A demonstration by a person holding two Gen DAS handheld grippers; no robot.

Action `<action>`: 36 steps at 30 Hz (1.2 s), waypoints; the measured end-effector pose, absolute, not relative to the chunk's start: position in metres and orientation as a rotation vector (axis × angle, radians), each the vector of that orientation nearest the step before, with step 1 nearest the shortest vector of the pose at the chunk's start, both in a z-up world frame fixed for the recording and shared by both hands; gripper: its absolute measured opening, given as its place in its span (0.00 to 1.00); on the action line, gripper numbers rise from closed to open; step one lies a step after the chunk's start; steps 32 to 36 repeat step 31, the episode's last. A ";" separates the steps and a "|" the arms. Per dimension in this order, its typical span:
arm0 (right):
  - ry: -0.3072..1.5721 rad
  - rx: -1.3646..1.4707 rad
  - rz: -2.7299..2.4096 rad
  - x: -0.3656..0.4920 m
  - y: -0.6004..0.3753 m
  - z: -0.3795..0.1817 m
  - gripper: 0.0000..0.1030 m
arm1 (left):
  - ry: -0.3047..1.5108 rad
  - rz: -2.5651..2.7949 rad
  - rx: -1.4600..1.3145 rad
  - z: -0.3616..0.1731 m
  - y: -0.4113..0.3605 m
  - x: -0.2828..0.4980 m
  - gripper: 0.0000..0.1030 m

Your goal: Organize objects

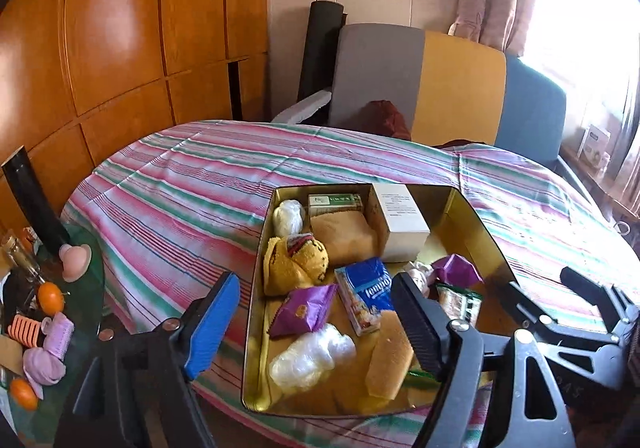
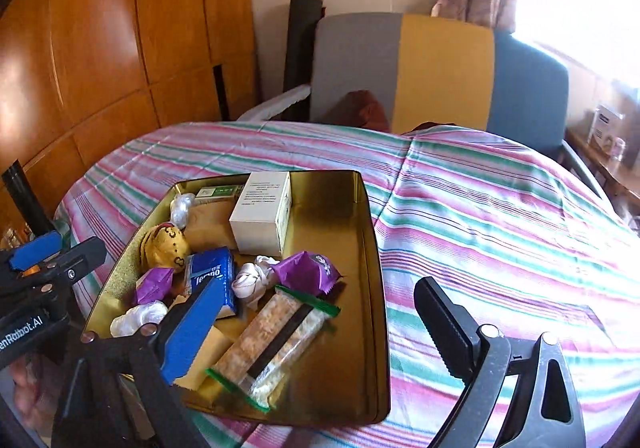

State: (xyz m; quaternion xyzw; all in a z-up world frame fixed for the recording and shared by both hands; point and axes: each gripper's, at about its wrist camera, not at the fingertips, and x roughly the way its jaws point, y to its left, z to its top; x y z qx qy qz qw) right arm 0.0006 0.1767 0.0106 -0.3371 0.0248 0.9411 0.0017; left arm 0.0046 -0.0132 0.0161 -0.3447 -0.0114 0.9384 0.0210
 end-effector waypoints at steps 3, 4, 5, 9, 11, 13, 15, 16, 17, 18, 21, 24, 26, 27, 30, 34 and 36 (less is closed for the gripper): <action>0.117 -1.059 2.946 0.006 0.178 0.008 0.94 | -0.031 2.924 -1.062 0.017 -0.012 0.011 0.77; 0.123 -1.058 2.944 0.008 0.178 0.007 0.94 | -0.013 2.946 -1.057 0.016 -0.011 0.013 0.77; 0.127 -1.058 2.942 0.009 0.178 0.006 0.94 | -0.004 2.959 -1.052 0.016 -0.011 0.014 0.76; 0.119 -1.051 2.941 0.012 0.174 0.005 0.94 | 0.004 2.974 -1.056 0.014 -0.013 0.015 0.70; 0.110 -1.040 2.944 0.012 0.172 0.006 0.94 | 0.022 2.977 -1.060 0.013 -0.014 0.016 0.69; 0.096 -1.030 2.946 0.013 0.169 0.007 0.94 | 0.030 2.979 -1.060 0.012 -0.013 0.017 0.69; 0.083 -1.023 2.950 0.014 0.167 0.008 0.94 | 0.029 2.976 -1.064 0.010 -0.013 0.017 0.69; 0.079 -1.019 2.951 0.014 0.166 0.009 0.94 | 0.026 2.973 -1.069 0.010 -0.014 0.017 0.69; 0.076 -1.019 2.953 0.014 0.166 0.009 0.94 | 0.022 2.971 -1.071 0.010 -0.014 0.017 0.69; 0.074 -1.020 2.954 0.013 0.165 0.010 0.94 | 0.016 2.966 -1.074 0.010 -0.014 0.018 0.69; 0.069 -1.024 2.958 0.013 0.164 0.010 0.94 | 0.014 2.952 -1.078 0.009 -0.014 0.017 0.69; 0.066 -1.027 2.960 0.013 0.163 0.010 0.95 | 0.029 2.951 -1.064 0.007 -0.013 0.018 0.69; 0.063 -1.031 2.963 0.013 0.162 0.009 0.95 | 0.038 2.952 -1.055 0.007 -0.012 0.018 0.69; 0.058 -1.035 2.965 0.013 0.161 0.009 0.95 | 0.033 2.952 -1.048 0.007 -0.012 0.019 0.68; 0.045 -1.047 2.969 0.013 0.159 0.007 0.95 | 0.034 2.958 -1.040 0.008 -0.013 0.019 0.67; 0.042 -1.048 2.970 0.013 0.158 0.007 0.95 | 0.027 2.955 -1.047 0.007 -0.013 0.018 0.67; 0.042 -1.048 2.970 0.013 0.158 0.007 0.95 | 0.027 2.955 -1.047 0.007 -0.013 0.018 0.67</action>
